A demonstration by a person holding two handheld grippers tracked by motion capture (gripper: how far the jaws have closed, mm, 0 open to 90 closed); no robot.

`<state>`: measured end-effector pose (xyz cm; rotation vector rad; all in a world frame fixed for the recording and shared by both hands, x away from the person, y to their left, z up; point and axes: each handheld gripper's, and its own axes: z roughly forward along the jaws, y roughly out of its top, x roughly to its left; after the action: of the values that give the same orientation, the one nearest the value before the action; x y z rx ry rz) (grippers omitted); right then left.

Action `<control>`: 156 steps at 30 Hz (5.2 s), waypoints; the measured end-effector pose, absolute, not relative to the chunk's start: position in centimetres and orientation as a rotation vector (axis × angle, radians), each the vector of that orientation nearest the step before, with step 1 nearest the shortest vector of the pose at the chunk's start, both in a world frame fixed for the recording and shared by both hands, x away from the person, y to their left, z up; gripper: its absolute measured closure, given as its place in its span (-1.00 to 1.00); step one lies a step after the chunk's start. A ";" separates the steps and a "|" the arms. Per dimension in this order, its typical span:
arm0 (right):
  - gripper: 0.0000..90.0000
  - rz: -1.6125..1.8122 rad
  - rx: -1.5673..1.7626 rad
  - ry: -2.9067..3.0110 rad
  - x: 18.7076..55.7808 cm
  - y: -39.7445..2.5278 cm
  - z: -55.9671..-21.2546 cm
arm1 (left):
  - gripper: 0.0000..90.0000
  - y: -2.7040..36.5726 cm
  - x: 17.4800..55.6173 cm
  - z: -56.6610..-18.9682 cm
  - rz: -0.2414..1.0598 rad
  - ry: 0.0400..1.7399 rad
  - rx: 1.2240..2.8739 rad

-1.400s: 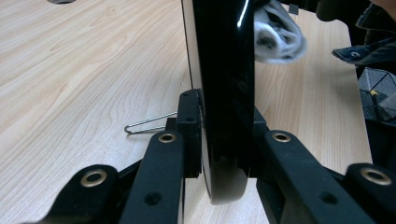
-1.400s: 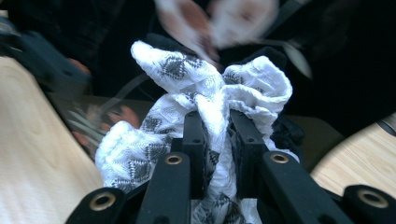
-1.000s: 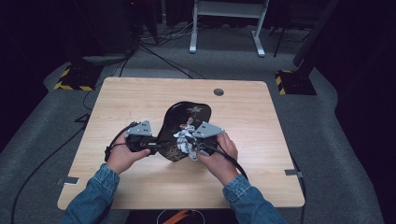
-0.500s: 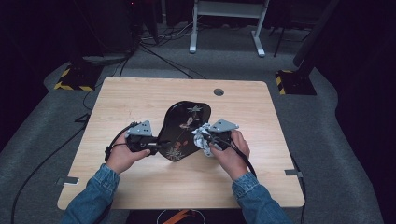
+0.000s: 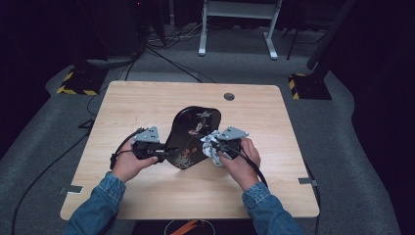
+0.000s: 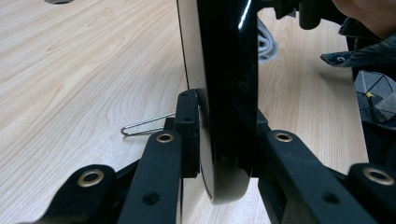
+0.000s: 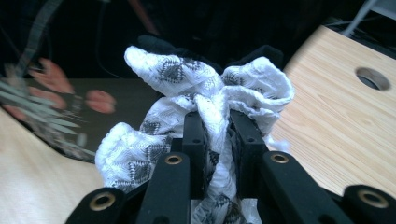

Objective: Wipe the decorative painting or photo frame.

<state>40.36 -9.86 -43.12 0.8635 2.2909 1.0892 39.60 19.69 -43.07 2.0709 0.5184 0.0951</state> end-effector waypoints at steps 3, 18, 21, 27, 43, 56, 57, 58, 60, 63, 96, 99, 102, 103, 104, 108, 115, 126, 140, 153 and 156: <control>0.76 1.096 0.816 2.308 39.8 -8.8 -42.7 | 0.68 19.7 39.6 -43.1 0.092 0.521 2.069; 0.75 1.147 0.716 2.334 38.2 -5.9 -42.0 | 0.67 19.7 39.6 -43.1 0.089 0.525 2.066; 0.76 1.156 0.722 2.339 38.4 -6.2 -42.1 | 0.67 19.7 39.6 -43.1 0.089 0.525 2.066; 0.76 1.115 0.773 2.326 39.2 -7.5 -42.9 | 0.67 19.7 39.6 -43.1 0.086 0.525 2.064; 0.75 1.037 0.925 2.285 41.3 -11.3 -44.6 | 0.66 19.7 39.6 -43.1 0.079 0.523 2.063; 0.75 1.086 0.813 2.327 39.4 -8.0 -43.7 | 0.64 19.6 39.7 -43.1 0.068 0.525 2.063; 0.75 1.093 0.808 2.331 39.3 -7.8 -43.6 | 0.64 19.6 39.7 -43.1 0.064 0.528 2.064; 0.75 1.108 0.799 2.333 39.1 -7.4 -43.5 | 0.64 19.6 39.7 -43.2 0.063 0.528 2.063; 0.75 1.118 0.781 2.338 38.9 -6.9 -43.3 | 0.63 19.6 39.8 -43.2 0.060 0.530 2.062; 0.75 1.134 0.756 2.349 38.5 -6.2 -43.1 | 0.64 19.7 39.8 -43.2 0.059 0.533 2.061; 0.75 1.020 0.911 2.319 40.9 -10.1 -45.7 | 0.65 19.8 39.9 -43.3 0.026 0.561 2.047; 0.75 1.028 0.881 2.342 40.4 -9.2 -45.7 | 0.65 19.8 39.9 -43.3 0.027 0.560 2.047; 0.75 1.037 0.844 2.364 39.7 -8.2 -45.7 | 0.65 19.8 39.9 -43.3 0.026 0.564 2.046; 0.75 1.040 0.837 2.367 39.6 -8.0 -45.7 | 0.65 19.8 39.9 -43.3 0.025 0.566 2.047; 0.75 1.044 0.827 2.375 39.4 -7.7 -45.6 | 0.65 19.8 39.9 -43.3 0.024 0.568 2.046; 0.75 1.061 0.783 2.399 38.6 -6.4 -45.5 | 0.66 19.9 39.9 -43.3 0.023 0.571 2.045; 0.75 1.092 0.773 2.418 38.6 -6.1 -45.6 | 0.67 19.9 40.0 -43.3 0.023 0.576 2.043; 0.75 1.032 0.855 2.384 40.0 -8.2 -46.3 | 0.65 19.9 40.0 -43.3 0.015 0.579 2.041; 0.75 0.978 0.943 2.331 41.5 -10.4 -46.5 | 0.64 19.8 40.0 -43.4 0.006 0.576 2.040; 0.74 1.044 0.816 2.428 39.1 -6.8 -46.8 | 0.69 19.8 40.0 -43.3 0.017 0.604 2.041; 0.75 1.064 0.795 2.445 38.6 -6.0 -46.9 | 0.72 19.9 40.1 -43.4 0.017 0.620 2.034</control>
<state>38.60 -5.97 -46.93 0.7955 2.4453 1.0639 40.10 19.85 -43.36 2.0342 0.6200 0.0174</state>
